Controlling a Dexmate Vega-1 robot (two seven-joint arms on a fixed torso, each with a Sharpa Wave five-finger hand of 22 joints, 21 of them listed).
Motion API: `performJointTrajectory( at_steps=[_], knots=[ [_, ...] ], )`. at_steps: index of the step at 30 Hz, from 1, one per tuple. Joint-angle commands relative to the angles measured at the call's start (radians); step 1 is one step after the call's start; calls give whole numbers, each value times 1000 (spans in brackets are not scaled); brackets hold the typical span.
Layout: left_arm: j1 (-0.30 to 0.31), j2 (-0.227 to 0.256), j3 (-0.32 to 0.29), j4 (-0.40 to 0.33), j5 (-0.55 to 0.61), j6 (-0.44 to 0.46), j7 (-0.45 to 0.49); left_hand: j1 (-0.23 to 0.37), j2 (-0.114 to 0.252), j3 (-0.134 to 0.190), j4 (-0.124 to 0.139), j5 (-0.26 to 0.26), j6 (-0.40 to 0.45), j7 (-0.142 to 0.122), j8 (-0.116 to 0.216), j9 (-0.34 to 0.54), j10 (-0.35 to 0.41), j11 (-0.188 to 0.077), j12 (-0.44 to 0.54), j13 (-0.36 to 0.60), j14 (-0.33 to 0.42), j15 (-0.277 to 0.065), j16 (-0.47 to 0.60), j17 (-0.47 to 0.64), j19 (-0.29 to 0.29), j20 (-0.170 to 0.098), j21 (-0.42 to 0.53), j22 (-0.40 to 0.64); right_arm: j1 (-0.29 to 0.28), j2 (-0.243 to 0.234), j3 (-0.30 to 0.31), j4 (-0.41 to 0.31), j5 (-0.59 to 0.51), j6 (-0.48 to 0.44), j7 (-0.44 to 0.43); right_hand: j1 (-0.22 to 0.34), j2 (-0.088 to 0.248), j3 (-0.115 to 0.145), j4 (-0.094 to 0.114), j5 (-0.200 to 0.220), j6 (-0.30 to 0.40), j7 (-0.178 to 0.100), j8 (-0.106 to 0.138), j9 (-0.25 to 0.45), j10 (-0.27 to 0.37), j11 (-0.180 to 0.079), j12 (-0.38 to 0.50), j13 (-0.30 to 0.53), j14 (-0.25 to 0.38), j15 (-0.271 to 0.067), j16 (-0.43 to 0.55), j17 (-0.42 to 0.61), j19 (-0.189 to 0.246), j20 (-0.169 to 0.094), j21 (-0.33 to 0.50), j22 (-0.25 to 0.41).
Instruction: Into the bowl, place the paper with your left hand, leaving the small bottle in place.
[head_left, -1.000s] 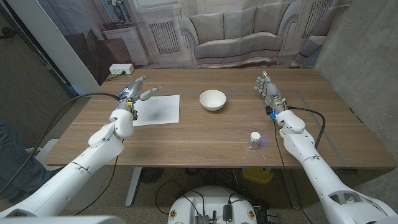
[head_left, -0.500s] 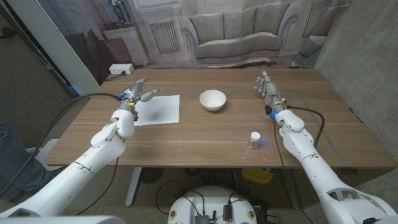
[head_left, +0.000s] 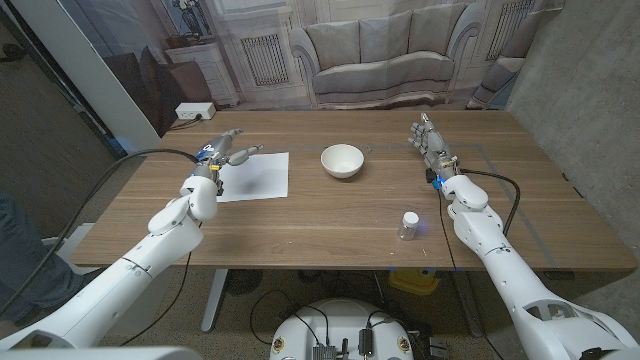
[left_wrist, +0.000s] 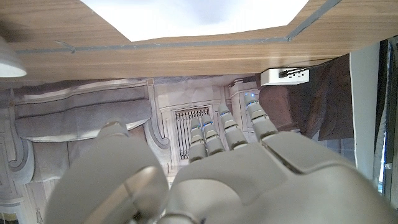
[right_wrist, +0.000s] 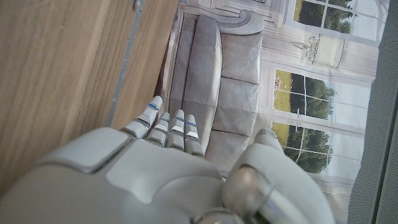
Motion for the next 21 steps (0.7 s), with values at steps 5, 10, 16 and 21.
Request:
performJointTrajectory(
  at_steps=[5, 10, 16, 21],
  knots=[
    [-25, 3, 31, 14, 26, 23, -41, 1, -4, -10, -1, 7, 1, 4, -1, 6, -2, -3, -3, 5, 1, -48, 4, 4, -8, -1, -4, 3, -5, 0, 0, -7, 0, -7, -5, 6, 7, 2, -6, -2, 9, 0, -6, 3, 3, 2, -4, 6, -2, 1, -6, 2, 3, -32, -4, 2],
    [-27, 2, 39, 17, 40, 38, -47, 3, -5, -12, -1, 7, 0, 5, -1, 6, -2, -3, -3, 5, -1, -47, 3, 4, -10, -1, -5, 3, -2, 0, -3, -8, -3, -9, -4, 7, 7, 2, -7, -3, 10, 0, -6, 3, 3, 0, -4, 6, -3, -1, -6, 2, 3, -31, -6, 2],
    [-26, 1, 44, 28, 45, 35, -47, 5, -5, -13, -2, 8, -3, 4, -2, 6, -6, -4, -4, 5, -1, -47, 3, 4, -10, -2, -5, 3, -6, -1, -2, -18, -6, -15, -13, 8, 8, 2, -8, -3, 9, -1, -7, 3, 4, 3, -5, 6, -3, 0, -6, 2, 4, -32, -9, 2],
    [-28, -12, 46, 43, 40, 33, -42, 8, -5, -14, -3, 9, -4, 4, -2, 6, -7, -8, -4, 5, -2, -46, 3, 4, -15, -4, -6, 3, -10, 0, -2, -12, -5, -3, -10, 8, 9, 1, -9, -3, 10, -2, -7, 3, 3, 0, -5, 6, -3, 0, -6, 2, 4, -32, -11, 2]
  ],
)
